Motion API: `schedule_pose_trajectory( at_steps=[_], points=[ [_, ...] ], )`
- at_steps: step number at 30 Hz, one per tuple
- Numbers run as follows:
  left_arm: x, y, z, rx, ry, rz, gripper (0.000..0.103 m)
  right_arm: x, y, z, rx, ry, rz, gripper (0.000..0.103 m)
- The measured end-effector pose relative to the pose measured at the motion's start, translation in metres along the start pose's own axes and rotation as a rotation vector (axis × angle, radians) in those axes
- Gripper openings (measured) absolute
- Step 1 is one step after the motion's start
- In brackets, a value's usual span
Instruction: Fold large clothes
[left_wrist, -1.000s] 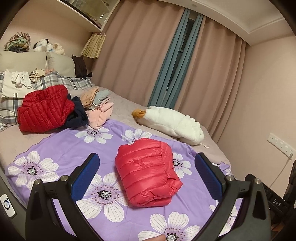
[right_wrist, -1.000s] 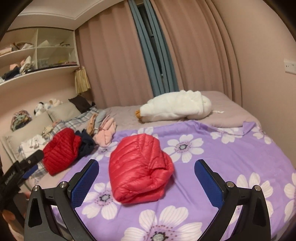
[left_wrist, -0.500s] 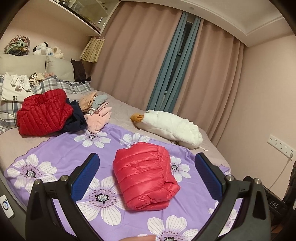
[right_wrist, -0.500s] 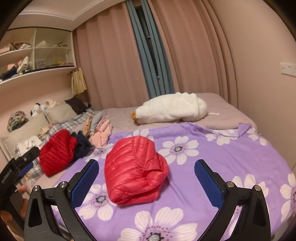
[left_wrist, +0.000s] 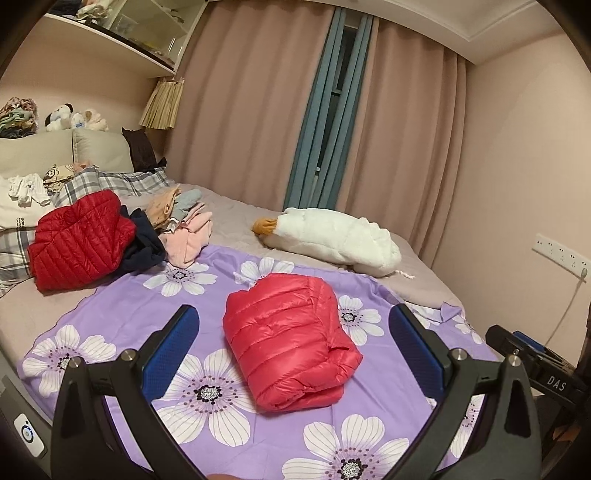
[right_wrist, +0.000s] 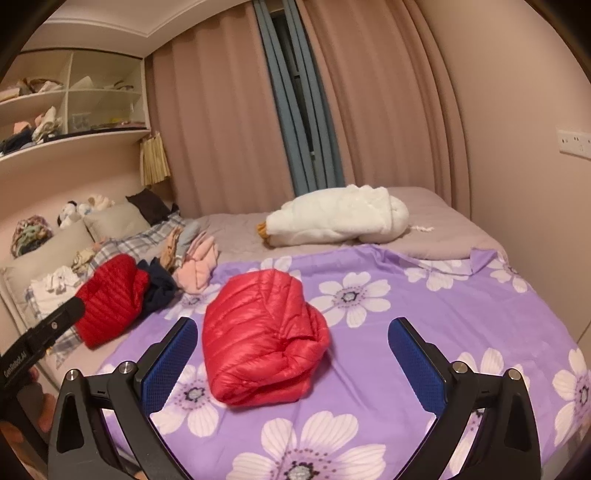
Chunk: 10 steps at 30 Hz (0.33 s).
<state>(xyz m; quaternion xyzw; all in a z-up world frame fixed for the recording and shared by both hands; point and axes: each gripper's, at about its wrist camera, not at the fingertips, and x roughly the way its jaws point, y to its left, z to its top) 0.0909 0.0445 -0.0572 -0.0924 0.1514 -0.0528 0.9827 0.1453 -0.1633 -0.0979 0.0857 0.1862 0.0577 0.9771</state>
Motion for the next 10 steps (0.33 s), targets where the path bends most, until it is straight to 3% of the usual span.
schedule_pose_trajectory(
  at_steps=[10],
  points=[
    [-0.0016, -0.0028, -0.0032, 0.009, -0.055, -0.006, 0.103, 0.0026, 0.0013, -0.0043, -0.002, 0.006, -0.021, 0.102]
  ],
)
